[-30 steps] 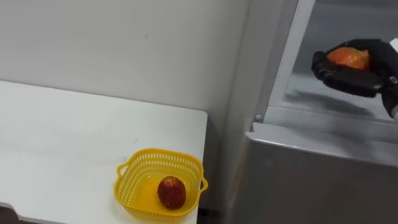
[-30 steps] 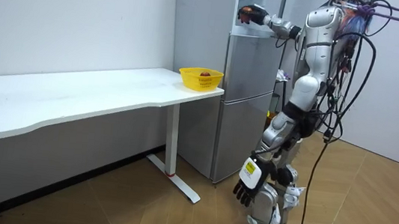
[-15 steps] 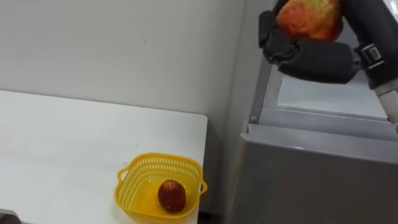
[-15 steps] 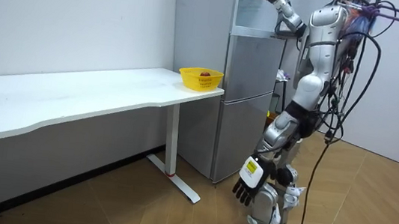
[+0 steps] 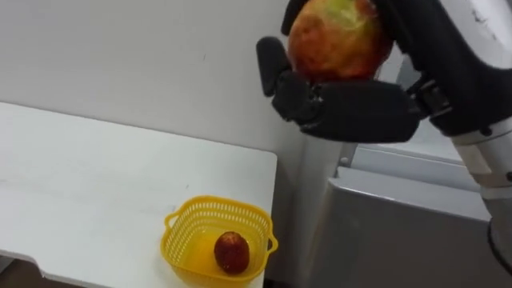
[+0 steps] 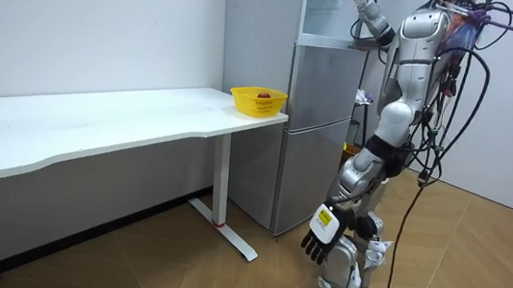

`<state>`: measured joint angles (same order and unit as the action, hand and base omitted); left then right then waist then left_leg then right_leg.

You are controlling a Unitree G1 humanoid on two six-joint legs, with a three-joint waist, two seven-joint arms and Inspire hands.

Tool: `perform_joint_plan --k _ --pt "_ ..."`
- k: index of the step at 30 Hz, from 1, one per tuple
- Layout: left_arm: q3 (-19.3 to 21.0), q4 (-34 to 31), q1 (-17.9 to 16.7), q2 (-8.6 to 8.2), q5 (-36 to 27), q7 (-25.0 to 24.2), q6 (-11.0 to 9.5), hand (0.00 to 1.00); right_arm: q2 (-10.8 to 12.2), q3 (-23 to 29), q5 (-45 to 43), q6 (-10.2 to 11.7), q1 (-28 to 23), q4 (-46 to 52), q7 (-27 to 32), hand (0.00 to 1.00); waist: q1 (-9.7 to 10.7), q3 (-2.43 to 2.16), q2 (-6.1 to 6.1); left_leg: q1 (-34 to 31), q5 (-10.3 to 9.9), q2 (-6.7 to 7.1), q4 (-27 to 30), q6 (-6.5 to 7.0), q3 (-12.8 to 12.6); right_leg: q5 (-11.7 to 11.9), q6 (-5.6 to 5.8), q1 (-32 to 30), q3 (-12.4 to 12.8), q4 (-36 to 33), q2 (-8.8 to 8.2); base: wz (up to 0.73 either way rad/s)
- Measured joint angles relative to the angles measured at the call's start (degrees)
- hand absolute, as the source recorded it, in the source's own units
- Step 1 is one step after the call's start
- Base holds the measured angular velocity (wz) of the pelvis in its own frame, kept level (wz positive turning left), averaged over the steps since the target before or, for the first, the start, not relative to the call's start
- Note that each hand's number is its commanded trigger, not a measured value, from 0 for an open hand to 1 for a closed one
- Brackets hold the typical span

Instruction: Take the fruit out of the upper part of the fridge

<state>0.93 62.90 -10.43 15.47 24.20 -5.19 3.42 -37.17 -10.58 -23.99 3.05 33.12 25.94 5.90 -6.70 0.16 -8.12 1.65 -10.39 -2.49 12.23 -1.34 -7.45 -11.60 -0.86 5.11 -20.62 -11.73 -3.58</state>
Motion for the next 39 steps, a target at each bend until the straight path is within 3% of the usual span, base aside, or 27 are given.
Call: perform_joint_plan --k 5,7,13,21,25,34,35,37,39 --pt "-0.08 1.96 0.54 -0.10 0.08 -0.09 -0.24 0.00 3.58 -3.56 -2.47 -0.07 0.25 -1.10 -1.77 1.00 -1.48 0.11 0.07 -0.18 0.00 0.04 -0.39 0.00 0.28 0.00 0.01 0.04 -0.43 -0.07 0.06 0.02" --pt "-0.06 2.03 0.84 -0.21 0.08 -0.31 -0.23 0.00 5.70 -4.10 -4.66 0.03 0.25 -2.03 -2.72 1.00 -1.81 0.14 0.00 -0.70 -0.02 0.26 -0.67 0.02 1.48 -0.01 0.03 -0.01 -1.22 -0.02 0.19 0.17" --pt "-0.14 1.65 0.82 -0.42 0.11 -0.94 0.00 0.00 8.24 -4.64 -7.06 -0.05 0.27 -9.61 -4.67 1.00 -4.17 0.50 -0.78 -1.37 0.03 0.20 -0.55 -0.04 1.74 -0.02 0.05 -0.27 -1.83 0.12 0.11 0.06" --pt "-0.73 1.76 1.01 -0.60 -0.11 -1.74 0.07 0.00 8.69 -9.92 -9.69 -1.86 0.27 -19.44 -6.62 1.00 -5.63 0.57 -1.37 -2.53 0.06 0.44 0.38 -0.01 2.94 -0.02 0.05 -0.67 -3.19 0.04 -0.24 0.08" --pt "-1.73 1.78 2.20 -0.11 0.07 -2.06 0.03 0.00 8.74 -13.80 -11.32 -1.92 0.26 -25.81 -6.12 1.00 -6.53 0.56 -2.33 -4.28 0.14 0.58 0.55 0.00 4.17 -0.04 0.08 -1.30 -5.00 0.10 -0.33 0.17" --pt "-1.88 1.61 2.42 0.05 -0.22 -2.87 0.00 0.00 9.07 -15.26 -9.87 -1.63 0.27 -33.18 -5.27 1.00 -8.34 0.67 -2.41 -4.93 0.42 1.12 0.74 0.43 4.66 0.13 0.44 -1.08 -6.16 0.15 -0.56 0.12" --pt "-1.88 1.64 2.57 0.05 -0.96 -2.87 0.00 0.00 9.38 -15.34 -9.87 -1.60 0.25 -35.57 -5.27 1.00 -8.79 0.71 -2.41 -4.85 0.47 1.13 0.75 0.50 4.47 0.14 0.46 -1.14 -5.99 0.14 -0.64 0.00" --pt "-1.62 2.54 3.24 0.08 -1.10 -2.85 -0.09 0.00 10.32 -15.35 -10.11 -1.76 0.22 -39.71 -4.90 1.00 -9.90 1.27 -2.28 -5.14 0.51 1.22 0.64 0.58 4.53 0.15 0.49 -1.42 -6.11 0.13 -0.74 -0.02" --pt "-1.61 2.49 3.45 0.14 -1.02 -2.85 -0.09 0.00 10.31 -15.35 -10.08 -1.29 0.23 -42.66 -4.66 1.00 -10.92 1.38 -2.27 -5.82 0.56 1.23 0.72 0.61 4.61 0.15 0.51 -2.19 -6.08 0.06 -0.78 -0.04"
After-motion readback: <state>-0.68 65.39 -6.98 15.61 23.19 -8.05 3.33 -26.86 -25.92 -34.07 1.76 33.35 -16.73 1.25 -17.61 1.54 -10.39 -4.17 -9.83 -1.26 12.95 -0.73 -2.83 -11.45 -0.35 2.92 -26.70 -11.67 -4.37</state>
